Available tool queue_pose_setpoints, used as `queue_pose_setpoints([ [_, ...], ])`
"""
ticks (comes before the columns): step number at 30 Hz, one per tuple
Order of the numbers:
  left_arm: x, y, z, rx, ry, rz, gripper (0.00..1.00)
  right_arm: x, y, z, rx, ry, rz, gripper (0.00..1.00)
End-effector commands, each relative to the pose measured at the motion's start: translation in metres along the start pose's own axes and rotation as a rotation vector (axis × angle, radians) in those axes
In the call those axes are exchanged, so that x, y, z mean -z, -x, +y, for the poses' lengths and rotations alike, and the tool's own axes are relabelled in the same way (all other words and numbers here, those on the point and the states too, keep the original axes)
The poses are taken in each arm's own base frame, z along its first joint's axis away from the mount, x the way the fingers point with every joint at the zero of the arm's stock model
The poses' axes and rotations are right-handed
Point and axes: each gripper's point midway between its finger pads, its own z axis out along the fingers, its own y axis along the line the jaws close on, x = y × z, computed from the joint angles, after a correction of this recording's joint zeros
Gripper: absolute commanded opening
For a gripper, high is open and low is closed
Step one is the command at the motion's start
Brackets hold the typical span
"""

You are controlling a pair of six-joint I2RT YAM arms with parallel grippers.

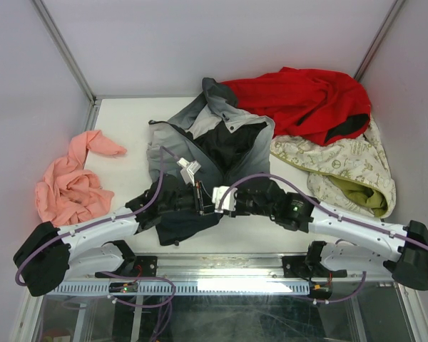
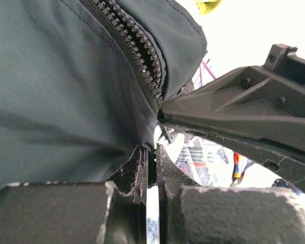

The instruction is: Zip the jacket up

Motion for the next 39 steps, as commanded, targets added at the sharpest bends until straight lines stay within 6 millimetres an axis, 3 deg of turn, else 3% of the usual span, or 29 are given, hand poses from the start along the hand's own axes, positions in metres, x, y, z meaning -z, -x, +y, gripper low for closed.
queue_pose_setpoints([
  [1, 0.004, -0.021, 0.004, -0.043, 0.048, 0.108, 0.0, 0.001, 0.046, -0.053, -0.033, -0.106, -0.119, 0.0],
  [8, 0.019, -0.042, 0.039, -0.047, 0.208, 0.184, 0.0, -0.005, 0.044, -0.099, -0.124, -0.156, -0.116, 0.0],
  [12, 0.031, -0.054, 0.056, -0.035, 0.278, 0.222, 0.0, -0.002, 0.029, -0.143, -0.253, -0.259, -0.079, 0.0],
  [14, 0.037, -0.061, 0.063, -0.026, 0.305, 0.24, 0.0, -0.005, 0.023, -0.156, -0.312, -0.284, -0.063, 0.0],
  [20, 0.055, -0.07, 0.066, -0.032, 0.318, 0.246, 0.0, -0.021, 0.025, -0.132, -0.376, -0.168, -0.085, 0.0],
  [22, 0.057, -0.058, 0.06, -0.035, 0.314, 0.183, 0.11, -0.026, 0.021, -0.116, -0.392, -0.127, -0.066, 0.0],
  [25, 0.057, -0.023, 0.039, -0.066, 0.299, 0.043, 0.35, -0.029, 0.029, -0.092, -0.401, -0.066, -0.07, 0.0],
  [26, 0.056, -0.01, 0.03, -0.082, 0.295, -0.003, 0.38, -0.029, 0.033, -0.087, -0.4, -0.054, -0.077, 0.0],
  [28, 0.055, 0.019, 0.012, -0.131, 0.285, -0.091, 0.4, -0.029, 0.042, -0.078, -0.405, -0.031, -0.095, 0.0],
  [32, 0.047, 0.064, 0.003, -0.183, 0.319, -0.214, 0.45, -0.029, 0.053, -0.068, -0.418, -0.014, -0.11, 0.0],
  [35, 0.036, 0.08, 0.002, -0.169, 0.285, -0.254, 0.45, -0.027, 0.059, -0.067, -0.432, -0.016, -0.127, 0.0],
  [39, 0.02, 0.077, 0.006, -0.158, 0.263, -0.205, 0.38, -0.023, 0.066, -0.07, -0.447, -0.025, -0.146, 0.0],
])
